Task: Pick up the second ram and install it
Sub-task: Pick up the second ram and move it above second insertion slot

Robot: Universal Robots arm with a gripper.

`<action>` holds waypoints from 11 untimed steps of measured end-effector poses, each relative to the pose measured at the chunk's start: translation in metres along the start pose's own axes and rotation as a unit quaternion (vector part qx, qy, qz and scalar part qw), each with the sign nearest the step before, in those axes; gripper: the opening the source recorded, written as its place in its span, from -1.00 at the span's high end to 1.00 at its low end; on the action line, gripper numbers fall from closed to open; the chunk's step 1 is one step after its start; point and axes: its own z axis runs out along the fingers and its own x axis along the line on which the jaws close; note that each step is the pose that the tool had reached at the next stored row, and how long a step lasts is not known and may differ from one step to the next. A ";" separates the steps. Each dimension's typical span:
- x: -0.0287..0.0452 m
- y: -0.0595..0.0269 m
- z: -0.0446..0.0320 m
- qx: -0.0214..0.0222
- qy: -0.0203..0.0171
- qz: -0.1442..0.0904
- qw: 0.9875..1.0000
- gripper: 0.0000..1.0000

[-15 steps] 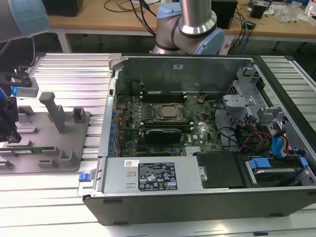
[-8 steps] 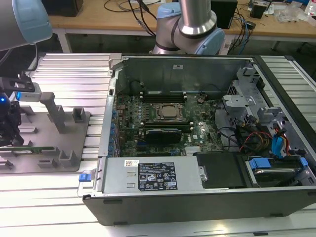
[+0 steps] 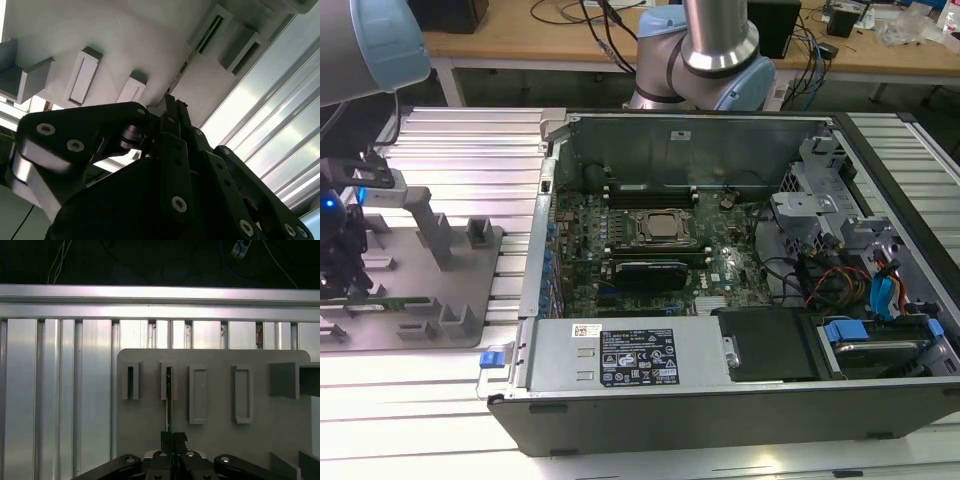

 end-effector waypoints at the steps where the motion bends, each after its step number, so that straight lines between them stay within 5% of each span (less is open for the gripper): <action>1: 0.0000 0.0000 0.0000 0.000 0.000 0.000 1.000 0.59; 3: 0.0002 0.0001 0.0036 0.000 0.003 0.000 1.000 0.32; 11: 0.0005 0.0010 0.0228 0.000 0.006 0.000 1.000 0.32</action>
